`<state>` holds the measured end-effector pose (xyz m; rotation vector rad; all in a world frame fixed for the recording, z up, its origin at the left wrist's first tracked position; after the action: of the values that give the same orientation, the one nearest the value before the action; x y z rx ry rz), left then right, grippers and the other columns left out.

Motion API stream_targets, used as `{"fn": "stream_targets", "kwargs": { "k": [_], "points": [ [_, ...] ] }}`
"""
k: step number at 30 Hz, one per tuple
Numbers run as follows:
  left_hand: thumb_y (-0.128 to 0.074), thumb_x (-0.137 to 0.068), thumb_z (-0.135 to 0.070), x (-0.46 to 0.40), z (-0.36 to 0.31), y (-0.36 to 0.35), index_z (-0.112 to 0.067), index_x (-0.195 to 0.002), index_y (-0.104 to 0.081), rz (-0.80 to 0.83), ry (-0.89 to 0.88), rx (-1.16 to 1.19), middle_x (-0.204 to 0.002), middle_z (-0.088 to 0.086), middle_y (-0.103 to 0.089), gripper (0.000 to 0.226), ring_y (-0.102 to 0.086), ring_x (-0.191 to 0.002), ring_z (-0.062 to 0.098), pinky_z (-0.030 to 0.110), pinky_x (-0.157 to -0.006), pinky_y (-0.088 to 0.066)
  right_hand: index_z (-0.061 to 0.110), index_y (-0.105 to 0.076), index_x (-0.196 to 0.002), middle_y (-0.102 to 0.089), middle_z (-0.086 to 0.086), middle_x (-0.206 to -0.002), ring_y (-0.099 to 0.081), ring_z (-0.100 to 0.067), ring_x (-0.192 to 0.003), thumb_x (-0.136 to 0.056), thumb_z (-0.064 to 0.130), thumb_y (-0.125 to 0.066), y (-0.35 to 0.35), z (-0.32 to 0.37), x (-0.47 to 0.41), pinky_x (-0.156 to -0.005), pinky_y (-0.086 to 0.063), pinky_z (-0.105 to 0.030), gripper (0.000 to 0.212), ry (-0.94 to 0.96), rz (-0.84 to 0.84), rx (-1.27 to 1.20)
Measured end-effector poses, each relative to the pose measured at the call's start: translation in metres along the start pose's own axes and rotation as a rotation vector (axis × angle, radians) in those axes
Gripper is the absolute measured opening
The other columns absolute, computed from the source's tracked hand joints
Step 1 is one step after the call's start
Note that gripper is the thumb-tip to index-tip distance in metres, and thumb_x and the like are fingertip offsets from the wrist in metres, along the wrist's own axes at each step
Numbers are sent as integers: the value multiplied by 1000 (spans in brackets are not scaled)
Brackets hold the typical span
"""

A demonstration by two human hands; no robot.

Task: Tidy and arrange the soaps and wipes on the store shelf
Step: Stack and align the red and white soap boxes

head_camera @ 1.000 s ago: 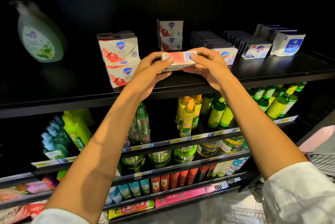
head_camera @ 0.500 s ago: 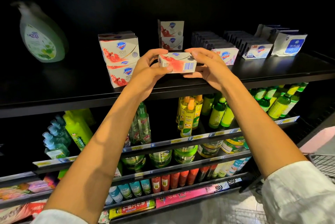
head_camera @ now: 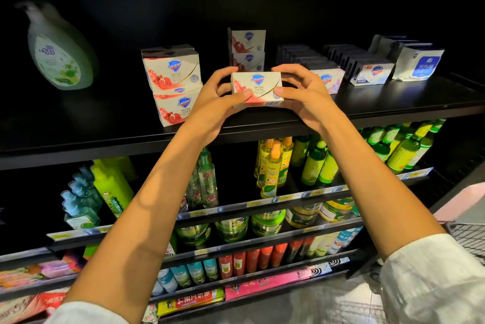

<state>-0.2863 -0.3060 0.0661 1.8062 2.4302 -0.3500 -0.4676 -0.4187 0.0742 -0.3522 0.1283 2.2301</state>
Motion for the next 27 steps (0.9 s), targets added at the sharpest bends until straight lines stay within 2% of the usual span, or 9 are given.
{"fn": "stream_targets", "kwargs": {
  "k": [5, 9, 12, 18, 20, 22, 24, 25, 27],
  "points": [
    [-78, -89, -2, 0, 0, 1, -11, -139, -55, -54, -8, -83, -125, 11, -71, 55, -69, -120, 21, 47, -97, -60, 6, -61, -133, -68, -14, -129, -65, -24, -127, -92, -1, -73, -3, -3, -2, -96, -59, -56, 44, -14, 12, 72],
    [-77, -88, 1, 5, -1, -1, -14, -139, -54, -43, -12, -103, -123, 11, -71, 58, -70, -117, 21, 42, -94, -61, 2, -63, -124, -70, -17, -125, -68, -27, -123, -91, -2, -74, -2, -4, -3, -98, -57, -58, 35, -7, 31, 108],
    [-78, -88, -1, 6, -3, -1, -15, -138, -56, -61, -24, -109, -121, 12, -71, 56, -70, -117, 23, 40, -90, -62, 6, -64, -122, -70, -17, -124, -68, -29, -122, -90, -3, -75, 0, -6, -3, -97, -57, -59, 35, 2, 42, 100],
    [-77, -89, -1, 15, -8, 2, -15, -129, -64, -196, -101, -168, -124, 6, -70, 44, -69, -117, 16, 43, -92, -62, 9, -52, -141, -64, -28, -129, -66, -33, -123, -91, -6, -71, -3, -8, -7, -96, -60, -38, 54, 6, 102, 135],
    [-77, -89, -2, 22, -15, 5, -16, -127, -64, -247, -149, -198, -125, 3, -69, 42, -67, -119, 12, 41, -90, -62, 11, -54, -140, -68, -19, -129, -67, -27, -123, -93, -2, -72, -7, -9, -7, -100, -57, -36, 52, 17, 139, 191],
    [-75, -90, -2, 32, -26, 7, -17, -127, -64, -284, -203, -240, -124, -3, -68, 42, -65, -115, 2, 29, -84, -62, 17, -59, -136, -71, -5, -128, -67, -17, -122, -93, 10, -76, -11, -9, -5, -103, -54, -33, 47, 22, 162, 294],
    [-75, -91, -2, 44, -38, 12, -17, -128, -64, -322, -255, -272, -125, -5, -66, 42, -63, -113, -3, 19, -76, -59, 25, -64, -134, -71, 10, -128, -64, -4, -123, -92, 23, -78, -14, -9, -4, -106, -49, -25, 44, 22, 206, 443],
    [-75, -91, -2, 49, -44, 17, -17, -128, -64, -342, -281, -282, -127, -3, -66, 42, -64, -114, 0, 18, -76, -58, 28, -66, -133, -70, 16, -130, -61, 2, -124, -92, 30, -79, -17, -9, -4, -107, -46, -21, 44, 32, 242, 537],
    [-76, -88, 2, 59, -56, 31, -12, -127, -65, -377, -344, -273, -129, 5, -67, 43, -67, -116, 9, 20, -79, -59, 33, -68, -132, -66, 20, -134, -56, 6, -127, -87, 43, -80, -20, -11, -4, -112, -41, -23, 47, 60, 298, 703]
  ]
}}
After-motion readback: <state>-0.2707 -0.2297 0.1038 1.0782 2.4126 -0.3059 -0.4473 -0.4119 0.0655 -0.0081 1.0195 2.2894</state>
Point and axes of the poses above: each hand's wrist, its own x-axis away from the middle knuckle, its own y-axis out of the back of the hand, z = x × y, the point moved 4 cm from there along -x, towards the middle knuckle
